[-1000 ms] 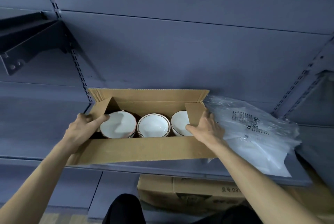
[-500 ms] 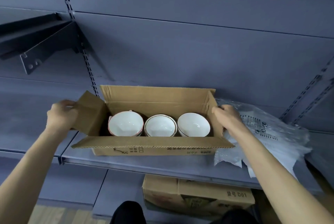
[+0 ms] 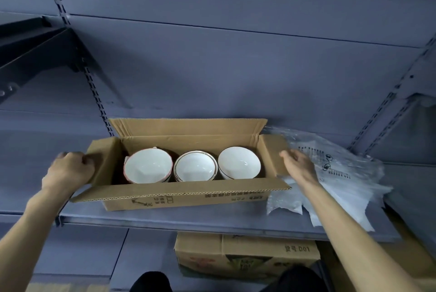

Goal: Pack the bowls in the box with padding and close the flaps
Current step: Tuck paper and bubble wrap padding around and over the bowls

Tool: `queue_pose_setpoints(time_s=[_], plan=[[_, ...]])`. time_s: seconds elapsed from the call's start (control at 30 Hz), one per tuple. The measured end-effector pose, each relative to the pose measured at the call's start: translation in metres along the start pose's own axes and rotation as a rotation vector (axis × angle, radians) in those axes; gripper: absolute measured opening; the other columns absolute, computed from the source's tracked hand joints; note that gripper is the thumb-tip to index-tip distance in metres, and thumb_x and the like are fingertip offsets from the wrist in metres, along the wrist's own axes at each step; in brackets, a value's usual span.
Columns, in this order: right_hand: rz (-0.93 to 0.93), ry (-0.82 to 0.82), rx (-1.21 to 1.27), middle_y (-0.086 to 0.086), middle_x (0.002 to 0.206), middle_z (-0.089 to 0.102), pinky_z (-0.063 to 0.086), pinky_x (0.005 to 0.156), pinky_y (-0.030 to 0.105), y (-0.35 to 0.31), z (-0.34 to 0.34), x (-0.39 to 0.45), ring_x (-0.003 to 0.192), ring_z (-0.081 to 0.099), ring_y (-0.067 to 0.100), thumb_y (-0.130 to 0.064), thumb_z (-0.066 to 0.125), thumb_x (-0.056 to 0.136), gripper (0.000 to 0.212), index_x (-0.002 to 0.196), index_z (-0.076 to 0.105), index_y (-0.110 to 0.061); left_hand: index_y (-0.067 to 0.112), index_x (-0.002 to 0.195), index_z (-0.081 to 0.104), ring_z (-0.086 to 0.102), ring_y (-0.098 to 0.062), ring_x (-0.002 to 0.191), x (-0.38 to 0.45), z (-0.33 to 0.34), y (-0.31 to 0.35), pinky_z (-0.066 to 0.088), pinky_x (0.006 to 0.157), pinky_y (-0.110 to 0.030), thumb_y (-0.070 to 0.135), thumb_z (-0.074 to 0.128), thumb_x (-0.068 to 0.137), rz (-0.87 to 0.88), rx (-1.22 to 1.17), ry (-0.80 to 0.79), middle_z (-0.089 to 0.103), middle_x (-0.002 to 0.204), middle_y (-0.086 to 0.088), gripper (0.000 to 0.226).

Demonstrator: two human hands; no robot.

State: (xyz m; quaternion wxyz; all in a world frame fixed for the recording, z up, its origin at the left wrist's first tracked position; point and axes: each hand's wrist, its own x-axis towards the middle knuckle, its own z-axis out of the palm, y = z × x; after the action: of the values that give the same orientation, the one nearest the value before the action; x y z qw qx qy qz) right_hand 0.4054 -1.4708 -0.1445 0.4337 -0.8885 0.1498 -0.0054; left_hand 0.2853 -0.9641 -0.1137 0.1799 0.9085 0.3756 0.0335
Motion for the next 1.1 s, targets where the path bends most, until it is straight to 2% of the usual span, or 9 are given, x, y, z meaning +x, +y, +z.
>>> queue_pose_setpoints(time_s=[0.07,0.17,0.27,0.4,0.63,0.77,0.87,1.0,1.1], plan=[[-0.026,0.065,0.029,-0.008,0.082,0.061,0.048,0.082,0.038,0.000,-0.004,0.005,0.075,0.057,0.010,-0.059,0.051,0.091,0.043,0.096,0.069,-0.021,0.003,0.113,0.068,0.044,-0.046,0.115,-0.008,-0.007,0.015,0.043,0.093,-0.060,0.022,0.059,0.089,0.061,0.101,0.183,0.050,0.123,-0.023,0.032],[-0.011,0.157,0.083,0.002,0.085,0.063,0.048,0.084,0.042,-0.005,-0.014,0.016,0.077,0.059,0.021,-0.065,0.034,0.094,0.059,0.088,0.066,-0.015,0.007,0.101,0.070,0.048,-0.044,0.107,-0.028,-0.018,0.048,0.044,0.088,-0.055,0.019,0.061,0.087,0.365,0.100,0.444,0.057,0.118,-0.020,0.020],[0.055,0.218,0.170,0.007,0.100,0.068,0.046,0.083,0.041,-0.009,-0.026,0.029,0.087,0.062,0.028,-0.060,0.032,0.098,0.056,0.099,0.072,-0.021,0.010,0.104,0.073,0.062,-0.039,0.097,-0.054,-0.021,0.097,0.054,0.083,-0.049,0.014,0.059,0.090,0.644,-0.148,0.266,0.068,0.107,-0.012,0.020],[-0.061,0.323,0.093,0.010,0.120,0.071,0.046,0.085,0.037,-0.010,-0.032,0.046,0.107,0.064,0.033,-0.025,0.053,0.099,0.023,0.110,0.072,-0.020,0.015,0.107,0.073,0.068,-0.030,0.094,-0.090,0.000,0.154,0.054,0.084,-0.043,0.011,0.059,0.089,0.871,-0.235,0.065,0.070,0.108,-0.002,0.023],[-0.216,0.257,-0.394,0.018,0.136,0.052,0.040,0.102,0.051,0.001,-0.038,0.071,0.130,0.043,0.042,-0.011,0.060,0.091,0.048,0.138,0.059,-0.018,0.016,0.106,0.071,0.063,-0.028,0.090,-0.149,0.041,0.311,0.053,0.078,-0.038,0.008,0.061,0.086,1.198,-0.383,-0.031,0.066,0.102,-0.001,0.024],[-0.258,0.332,-0.445,0.012,0.135,0.054,0.040,0.098,0.049,0.020,-0.055,0.092,0.128,0.043,0.038,-0.007,0.059,0.092,0.050,0.140,0.056,-0.020,0.014,0.106,0.064,0.061,-0.039,0.102,-0.166,0.068,0.410,0.052,0.078,-0.041,0.016,0.054,0.090,1.202,-0.147,-0.007,0.063,0.112,-0.011,0.019],[-0.244,0.353,-0.507,0.008,0.136,0.059,0.040,0.099,0.046,0.039,-0.079,0.114,0.129,0.045,0.034,-0.015,0.063,0.094,0.046,0.139,0.057,-0.020,0.015,0.115,0.063,0.063,-0.039,0.108,-0.164,0.091,0.462,0.048,0.090,-0.042,0.021,0.051,0.095,1.109,0.124,-0.046,0.065,0.121,-0.013,0.024],[-0.185,0.249,-0.530,0.006,0.127,0.067,0.036,0.097,0.045,0.057,-0.094,0.136,0.127,0.052,0.031,-0.039,0.064,0.095,0.042,0.134,0.059,-0.022,0.014,0.127,0.058,0.057,-0.035,0.122,-0.158,0.119,0.496,0.046,0.097,-0.040,0.013,0.054,0.093,1.040,0.354,-0.109,0.058,0.132,-0.012,0.034],[-0.191,0.208,-0.471,0.007,0.116,0.071,0.039,0.099,0.045,0.064,-0.095,0.140,0.123,0.056,0.030,-0.032,0.064,0.096,0.038,0.131,0.059,-0.019,0.009,0.128,0.058,0.056,-0.036,0.123,-0.161,0.132,0.505,0.047,0.094,-0.041,0.010,0.058,0.092,1.052,0.407,-0.188,0.057,0.133,-0.013,0.036]])
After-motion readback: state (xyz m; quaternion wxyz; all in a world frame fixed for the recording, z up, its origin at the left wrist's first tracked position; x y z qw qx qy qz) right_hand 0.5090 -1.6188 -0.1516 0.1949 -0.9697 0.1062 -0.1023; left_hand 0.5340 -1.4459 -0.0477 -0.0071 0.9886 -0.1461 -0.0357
